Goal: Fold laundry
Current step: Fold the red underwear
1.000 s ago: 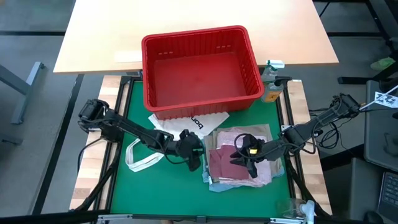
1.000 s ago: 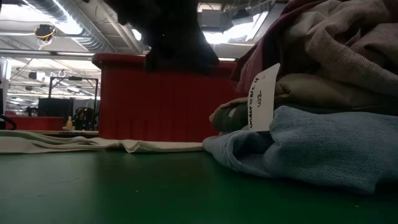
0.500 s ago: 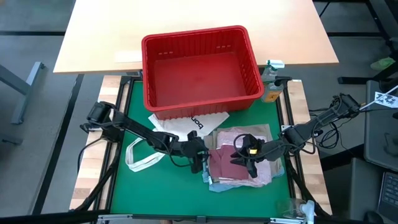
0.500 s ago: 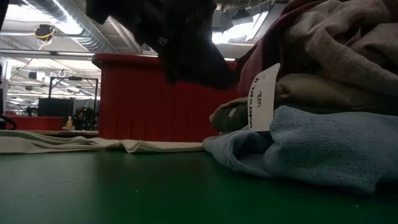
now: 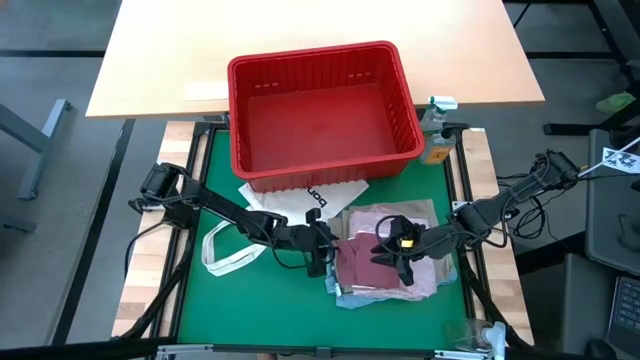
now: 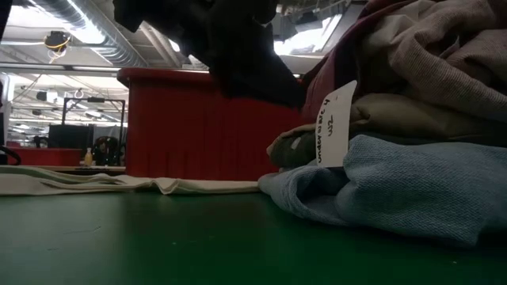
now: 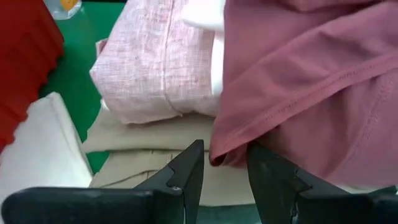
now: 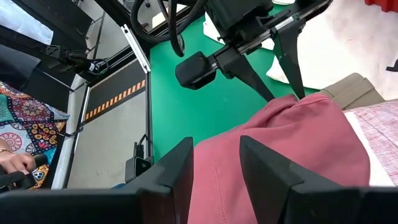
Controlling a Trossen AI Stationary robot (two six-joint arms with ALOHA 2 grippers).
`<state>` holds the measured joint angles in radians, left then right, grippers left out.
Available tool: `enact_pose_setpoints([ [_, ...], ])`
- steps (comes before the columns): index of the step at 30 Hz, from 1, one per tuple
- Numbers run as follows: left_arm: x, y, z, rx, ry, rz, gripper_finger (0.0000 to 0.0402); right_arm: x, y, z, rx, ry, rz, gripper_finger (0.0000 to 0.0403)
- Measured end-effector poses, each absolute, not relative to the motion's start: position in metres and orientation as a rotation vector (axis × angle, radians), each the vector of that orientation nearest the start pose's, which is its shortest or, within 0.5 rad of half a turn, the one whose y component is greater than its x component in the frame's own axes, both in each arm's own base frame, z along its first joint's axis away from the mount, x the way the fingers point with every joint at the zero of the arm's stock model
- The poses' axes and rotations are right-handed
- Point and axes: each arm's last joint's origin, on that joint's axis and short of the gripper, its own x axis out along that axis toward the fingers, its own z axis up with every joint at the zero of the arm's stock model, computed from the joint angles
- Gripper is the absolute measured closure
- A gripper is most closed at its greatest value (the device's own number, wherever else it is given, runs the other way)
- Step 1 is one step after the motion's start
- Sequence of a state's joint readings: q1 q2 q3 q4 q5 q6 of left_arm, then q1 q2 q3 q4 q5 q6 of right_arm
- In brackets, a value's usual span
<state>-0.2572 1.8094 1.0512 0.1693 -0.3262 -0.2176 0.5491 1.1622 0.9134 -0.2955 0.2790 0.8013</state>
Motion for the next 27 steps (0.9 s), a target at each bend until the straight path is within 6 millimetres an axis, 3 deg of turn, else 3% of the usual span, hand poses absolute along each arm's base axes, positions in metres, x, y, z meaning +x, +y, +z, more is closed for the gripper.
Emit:
enact_pose_setpoints([
  [5,0.372,-0.086,0.179,-0.061,0.565,0.125,0.0304,0.217,0.123,0.294,0.56,0.569,0.048,0.0272],
  [11,0.371,-0.084,0.184,-0.134,0.55,0.112,0.0393,0.217,0.124,0.294,0.562,0.575,0.058,0.0272],
  [21,0.367,-0.071,0.216,-0.517,0.529,-0.061,0.0398,0.213,0.121,0.287,0.521,0.638,0.007,0.0272],
  [27,0.369,-0.063,0.223,-0.703,0.533,-0.162,0.0399,0.211,0.119,0.283,0.499,0.672,-0.019,0.0272],
])
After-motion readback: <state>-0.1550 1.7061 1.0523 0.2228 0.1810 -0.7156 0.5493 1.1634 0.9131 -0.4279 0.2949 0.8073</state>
